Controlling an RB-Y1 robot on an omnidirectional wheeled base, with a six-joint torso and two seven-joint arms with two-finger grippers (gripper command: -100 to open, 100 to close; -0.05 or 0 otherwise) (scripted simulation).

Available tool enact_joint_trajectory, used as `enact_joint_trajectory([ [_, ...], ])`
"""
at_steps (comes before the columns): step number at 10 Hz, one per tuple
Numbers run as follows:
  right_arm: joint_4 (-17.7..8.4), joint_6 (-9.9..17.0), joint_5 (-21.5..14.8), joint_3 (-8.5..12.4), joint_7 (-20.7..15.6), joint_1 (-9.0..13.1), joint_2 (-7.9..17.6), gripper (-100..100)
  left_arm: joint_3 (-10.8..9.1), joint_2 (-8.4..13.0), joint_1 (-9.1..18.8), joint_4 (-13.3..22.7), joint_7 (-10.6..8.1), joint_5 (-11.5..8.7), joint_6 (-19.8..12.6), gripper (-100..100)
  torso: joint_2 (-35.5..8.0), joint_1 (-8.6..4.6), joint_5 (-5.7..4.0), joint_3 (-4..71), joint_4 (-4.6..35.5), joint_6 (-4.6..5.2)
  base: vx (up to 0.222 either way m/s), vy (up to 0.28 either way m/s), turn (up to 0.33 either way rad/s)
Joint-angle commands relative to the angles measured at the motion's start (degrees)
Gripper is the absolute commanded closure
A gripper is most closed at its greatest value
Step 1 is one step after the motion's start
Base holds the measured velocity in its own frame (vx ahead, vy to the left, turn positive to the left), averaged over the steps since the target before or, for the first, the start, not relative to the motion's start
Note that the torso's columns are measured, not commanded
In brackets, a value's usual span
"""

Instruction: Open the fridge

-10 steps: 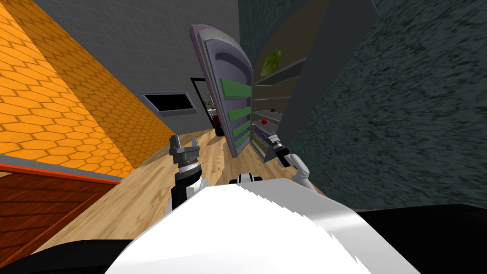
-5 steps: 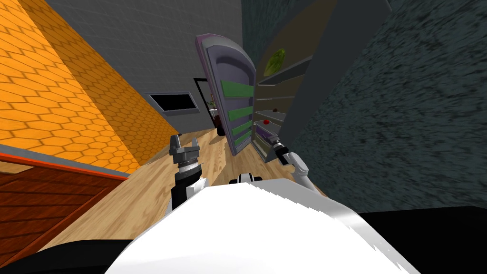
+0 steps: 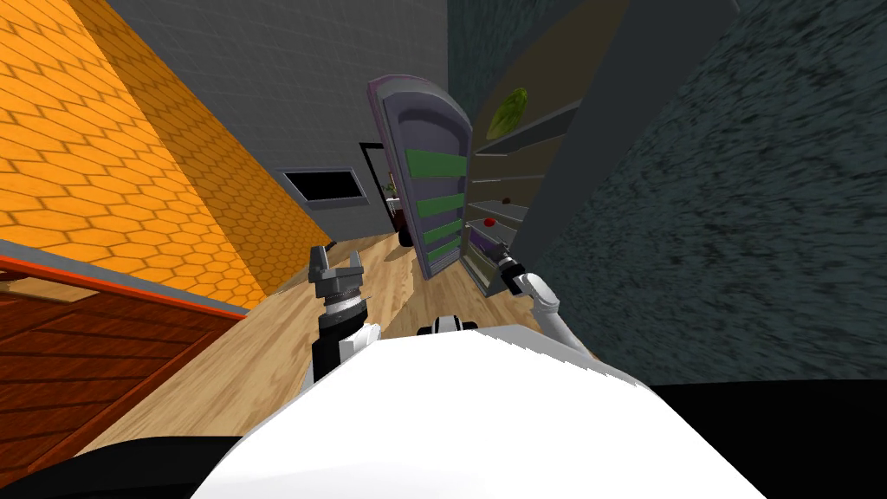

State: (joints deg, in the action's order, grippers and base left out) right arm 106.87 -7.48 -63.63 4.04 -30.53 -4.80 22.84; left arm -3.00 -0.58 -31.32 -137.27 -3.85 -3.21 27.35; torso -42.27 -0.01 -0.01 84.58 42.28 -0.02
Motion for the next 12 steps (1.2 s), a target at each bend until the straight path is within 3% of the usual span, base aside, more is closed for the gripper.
enact_joint_trajectory([
  [1,-3.08,1.5,-4.62,0.5,-2.84,1.89,0.92,-100,0.0,0.0,0.0,0.0,0.0,0.0,0.0,0,-0.01,0.06,0.02,-0.02,0.0,0.02,-0.015,0.058,0.073],
  [2,-3.08,1.5,-6.39,0.5,-2.84,1.89,0.92,-100,0.0,0.0,0.0,0.0,0.0,0.0,0.0,0,-0.03,0.11,0.04,-0.02,0.01,0.0,-0.011,0.052,0.056],
  [3,-5.22,2.72,-8.16,0.65,-4.42,3.36,1.97,-100,0.0,0.0,0.0,0.0,0.0,0.0,0.0,0,-0.02,0.05,0.02,-0.02,0.01,0.02,-0.013,0.067,0.063],
  [5,-5.22,2.72,-10.45,0.65,-4.42,3.36,1.97,-100,0.0,0.0,0.0,0.0,0.0,0.0,0.0,0,-0.01,-0.03,0.0,-0.01,0.0,0.02,-0.008,0.032,0.038],
  [6,-7.37,3.94,-12.76,0.79,-5.96,4.81,3.01,-100,0.0,0.0,0.0,0.0,0.0,0.0,0.0,0,0.0,-0.13,-0.03,0.0,0.0,0.03,-0.011,0.03,0.05],
  [7,-7.37,3.94,-14.12,0.79,-5.96,4.81,3.01,-100,0.0,0.0,0.0,0.0,0.0,0.0,0.0,0,-0.01,-0.03,-0.02,-0.01,0.0,0.01,-0.008,0.037,0.037],
  [8,-9.5,5.13,-16.1,0.92,-7.46,6.23,4.04,-100,0.0,0.0,0.0,0.0,0.0,0.0,0.0,0,0.0,0.03,0.02,-0.01,0.0,0.02,-0.012,0.055,0.058],
  [9,-9.5,5.13,-17.7,0.92,-7.46,6.23,4.04,-100,0.0,0.0,0.0,0.0,0.0,0.0,0.0,0,-0.01,0.1,0.03,-0.01,0.0,0.0,-0.01,0.051,0.042],
  [12,-13.61,7.41,-22.87,1.19,-10.34,8.96,6.08,-100,0.0,0.0,0.0,0.0,0.0,0.0,0.0,0,-0.02,-0.03,0.0,-0.02,0.0,0.03,-0.01,0.049,0.058],
])
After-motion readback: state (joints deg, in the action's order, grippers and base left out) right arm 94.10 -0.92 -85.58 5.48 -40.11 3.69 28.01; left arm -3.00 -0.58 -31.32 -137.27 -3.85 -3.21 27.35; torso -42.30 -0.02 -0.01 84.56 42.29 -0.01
